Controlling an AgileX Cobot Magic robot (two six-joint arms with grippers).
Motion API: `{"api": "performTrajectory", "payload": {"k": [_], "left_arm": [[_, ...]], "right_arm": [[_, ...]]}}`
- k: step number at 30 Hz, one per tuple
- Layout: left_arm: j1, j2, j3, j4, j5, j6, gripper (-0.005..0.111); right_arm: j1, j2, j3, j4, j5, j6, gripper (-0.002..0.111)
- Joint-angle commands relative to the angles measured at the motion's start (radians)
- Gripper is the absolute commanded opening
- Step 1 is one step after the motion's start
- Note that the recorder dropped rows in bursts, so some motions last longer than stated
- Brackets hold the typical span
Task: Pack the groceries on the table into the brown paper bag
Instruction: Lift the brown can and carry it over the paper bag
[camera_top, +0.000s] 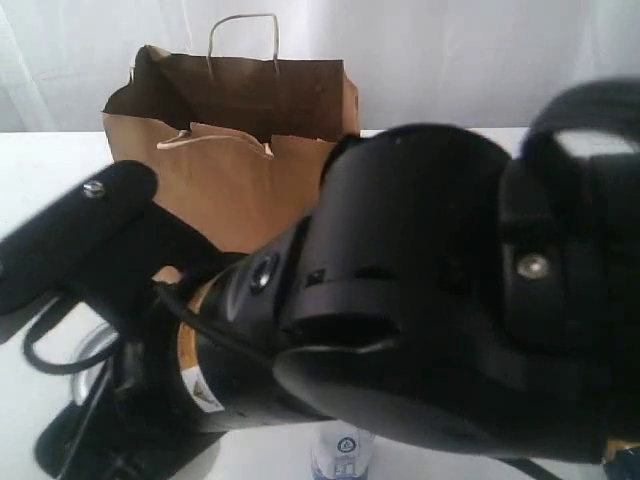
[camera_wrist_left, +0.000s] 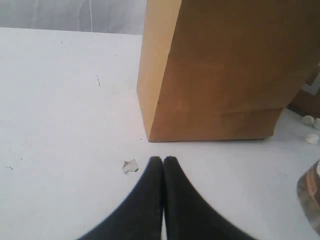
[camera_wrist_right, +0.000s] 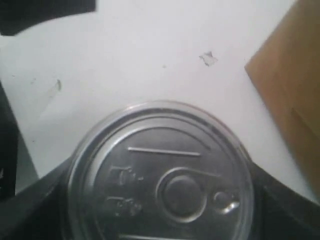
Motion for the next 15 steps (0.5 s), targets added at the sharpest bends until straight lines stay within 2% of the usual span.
{"api": "performTrajectory", "payload": {"k": [1,4,15], "left_arm": [[0.000,-0.005,0.003,-0.007,-0.005,-0.002,0.000],[0.000,-0.005,0.003,-0.007,-0.005,-0.002,0.000],[0.000,-0.005,0.003,-0.007,-0.005,-0.002,0.000]], "right_arm": [[0.030,-0.030,-0.099,-0.011,-0.030,-0.092,0.009],[0.030,-0.030,-0.186,-0.063,-0.021,-0.092,0.009],[0.022,-0.028,-0.458,-0.501,0.077,-0.030,0.009]]}}
